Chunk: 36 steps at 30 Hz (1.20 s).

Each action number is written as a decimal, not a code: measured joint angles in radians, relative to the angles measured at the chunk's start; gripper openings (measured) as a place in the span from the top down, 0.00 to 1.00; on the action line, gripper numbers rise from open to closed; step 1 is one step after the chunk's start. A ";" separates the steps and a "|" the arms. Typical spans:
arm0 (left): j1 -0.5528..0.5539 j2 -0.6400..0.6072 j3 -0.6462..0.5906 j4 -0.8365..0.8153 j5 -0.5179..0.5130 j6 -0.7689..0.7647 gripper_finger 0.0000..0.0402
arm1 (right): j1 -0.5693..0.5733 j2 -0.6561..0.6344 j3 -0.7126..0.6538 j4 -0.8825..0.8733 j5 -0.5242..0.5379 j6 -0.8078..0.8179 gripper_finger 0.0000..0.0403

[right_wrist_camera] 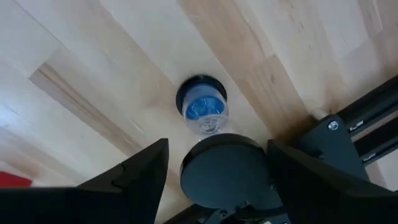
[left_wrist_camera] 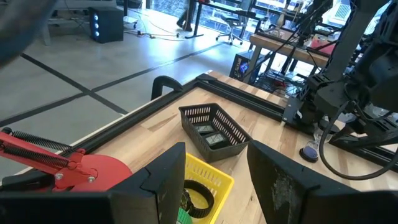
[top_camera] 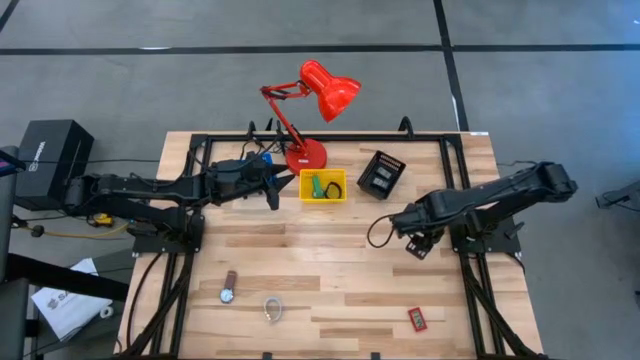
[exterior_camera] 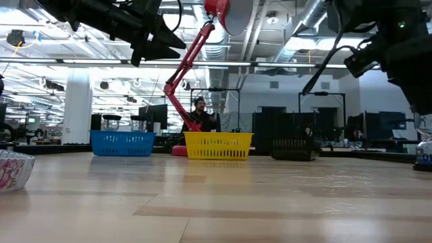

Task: Pick & Place Office items
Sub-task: Put the blue hourglass into the blue bin

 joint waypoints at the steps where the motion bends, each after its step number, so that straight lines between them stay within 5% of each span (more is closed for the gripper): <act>1: 0.000 0.000 0.000 0.000 0.000 0.000 0.58 | 0.000 -0.005 0.000 0.000 0.000 0.010 0.35; 17: 0.000 0.000 0.000 -0.001 0.000 0.000 0.58 | 0.007 -0.015 0.000 -0.024 -0.001 0.224 0.35; 36: 0.000 0.000 0.000 0.009 0.000 0.000 0.58 | 0.079 -0.016 -0.057 -0.008 -0.003 0.245 0.35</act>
